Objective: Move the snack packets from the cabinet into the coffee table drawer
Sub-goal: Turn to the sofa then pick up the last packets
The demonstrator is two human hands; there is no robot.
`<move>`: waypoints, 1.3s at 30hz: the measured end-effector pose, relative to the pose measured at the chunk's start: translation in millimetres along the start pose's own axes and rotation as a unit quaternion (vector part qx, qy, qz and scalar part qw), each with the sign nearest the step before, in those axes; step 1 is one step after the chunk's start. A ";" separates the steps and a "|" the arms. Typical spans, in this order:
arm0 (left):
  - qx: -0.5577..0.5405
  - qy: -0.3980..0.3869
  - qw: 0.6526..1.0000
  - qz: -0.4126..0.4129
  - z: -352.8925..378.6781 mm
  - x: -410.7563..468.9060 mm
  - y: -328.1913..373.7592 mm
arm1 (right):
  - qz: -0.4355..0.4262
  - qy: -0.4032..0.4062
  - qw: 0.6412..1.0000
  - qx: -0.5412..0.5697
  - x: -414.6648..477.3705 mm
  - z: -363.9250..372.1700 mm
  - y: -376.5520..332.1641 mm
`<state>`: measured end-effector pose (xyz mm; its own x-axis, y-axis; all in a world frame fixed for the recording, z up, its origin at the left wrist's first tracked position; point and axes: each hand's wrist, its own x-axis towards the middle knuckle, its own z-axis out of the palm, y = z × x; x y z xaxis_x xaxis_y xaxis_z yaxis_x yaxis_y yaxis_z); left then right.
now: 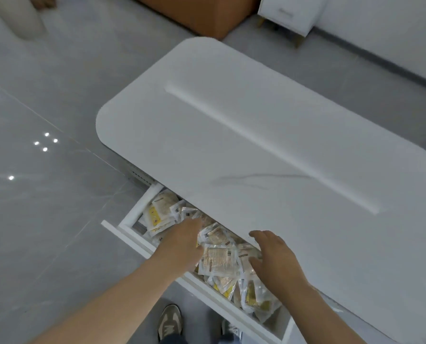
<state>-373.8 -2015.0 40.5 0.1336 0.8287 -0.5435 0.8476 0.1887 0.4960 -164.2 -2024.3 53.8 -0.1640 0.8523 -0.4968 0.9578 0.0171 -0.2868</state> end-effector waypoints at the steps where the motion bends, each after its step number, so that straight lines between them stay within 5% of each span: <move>1: 0.011 0.007 1.000 0.019 -18.6 -6.2 14.3 | 0.000 0.016 1.000 -0.001 -9.8 -21.7 -2.6; 9: 0.044 0.107 0.975 0.190 -177.3 -87.6 151.3 | -0.007 0.206 0.979 -0.006 -116.5 -216.2 -30.5; 18: 0.089 0.194 0.901 0.377 -275.2 -220.8 327.1 | 0.021 0.397 0.917 -0.025 -298.2 -376.0 -16.7; 27: 0.107 0.246 0.807 0.526 -240.2 -352.0 490.3 | 0.079 0.486 0.869 -0.053 -508.1 -442.8 68.6; 39: 0.083 0.235 0.735 0.631 -107.7 -479.8 684.7 | 0.145 0.555 0.817 -0.062 -727.1 -452.0 219.4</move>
<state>87.2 -2226.7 713.9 0.7073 0.3863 0.5920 0.2577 -0.9207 0.2929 271.9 -2403.9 722.4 0.3227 0.7779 0.5392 0.9463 -0.2754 -0.1691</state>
